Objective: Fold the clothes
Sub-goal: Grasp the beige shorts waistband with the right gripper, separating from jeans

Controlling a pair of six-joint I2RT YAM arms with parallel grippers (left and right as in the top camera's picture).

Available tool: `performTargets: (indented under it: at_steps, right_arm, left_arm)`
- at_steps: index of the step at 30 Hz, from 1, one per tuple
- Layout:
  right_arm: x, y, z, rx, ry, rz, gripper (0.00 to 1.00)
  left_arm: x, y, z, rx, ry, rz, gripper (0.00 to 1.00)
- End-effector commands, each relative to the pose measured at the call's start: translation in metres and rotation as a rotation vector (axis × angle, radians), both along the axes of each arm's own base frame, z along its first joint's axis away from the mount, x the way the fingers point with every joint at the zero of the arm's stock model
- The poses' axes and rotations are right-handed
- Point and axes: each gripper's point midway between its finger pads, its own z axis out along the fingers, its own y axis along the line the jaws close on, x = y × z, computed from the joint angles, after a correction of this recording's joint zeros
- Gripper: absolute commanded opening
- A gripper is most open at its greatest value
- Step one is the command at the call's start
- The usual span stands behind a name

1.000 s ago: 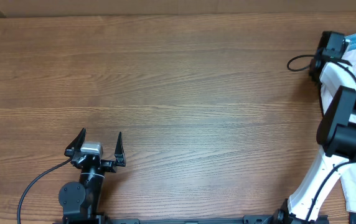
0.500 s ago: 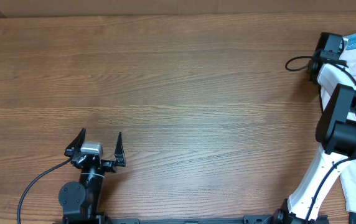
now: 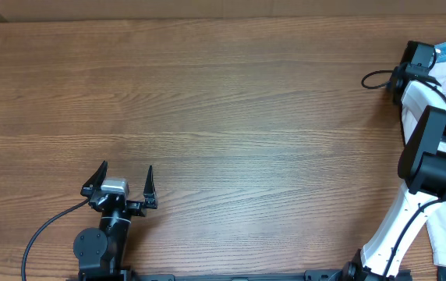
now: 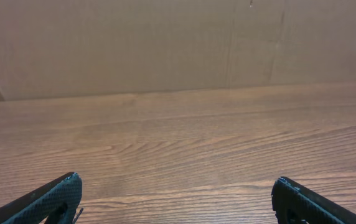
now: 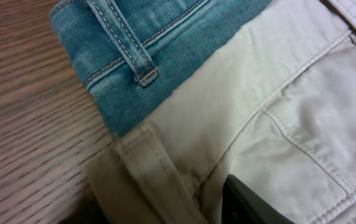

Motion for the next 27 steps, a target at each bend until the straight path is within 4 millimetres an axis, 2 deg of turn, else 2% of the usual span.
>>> performTargets:
  at_steps: [1, 4, 6, 10, 13, 16, 18, 20, 25, 27]
  right_arm:
    - [-0.008, -0.018, -0.014, 0.017, 0.004, -0.057, 0.41]
    - [-0.013, -0.025, -0.012, -0.016, 0.014, -0.087, 0.25]
    - [-0.015, -0.028, -0.012, -0.019, 0.017, -0.094, 0.23]
    - [-0.021, -0.034, -0.015, -0.003, 0.029, -0.104, 0.31]
    - [-0.026, -0.036, -0.021, 0.021, 0.042, -0.102, 0.43]
    - [-0.031, -0.037, -0.034, 0.033, 0.071, -0.107, 0.48]
    - [-0.033, -0.036, -0.040, 0.038, 0.084, -0.106, 0.47]
    - [-0.034, -0.035, -0.046, 0.042, 0.095, -0.106, 0.41]
    - [-0.034, -0.037, -0.044, 0.034, 0.094, -0.113, 0.10]
    - [-0.034, -0.039, -0.042, 0.029, 0.094, -0.122, 0.04]
  left_arm:
    - [-0.001, -0.003, 0.000, 0.019, -0.008, -0.016, 1.00]
    - [-0.001, -0.003, 0.000, 0.019, -0.008, -0.016, 1.00]
    - [-0.001, -0.003, 0.000, 0.019, -0.008, -0.016, 1.00]
    - [-0.001, -0.003, 0.000, 0.019, -0.008, -0.016, 1.00]
    - [-0.001, -0.003, 0.000, 0.019, -0.008, -0.016, 1.00]
    - [-0.001, -0.003, 0.000, 0.019, -0.008, -0.016, 1.00]
    - [-0.001, -0.003, 0.000, 0.019, -0.008, -0.016, 1.00]
    - [-0.001, -0.003, 0.000, 0.019, -0.008, -0.016, 1.00]
    - [-0.001, -0.003, 0.000, 0.019, -0.008, -0.016, 1.00]
    - [-0.001, -0.003, 0.000, 0.019, -0.009, -0.016, 1.00]
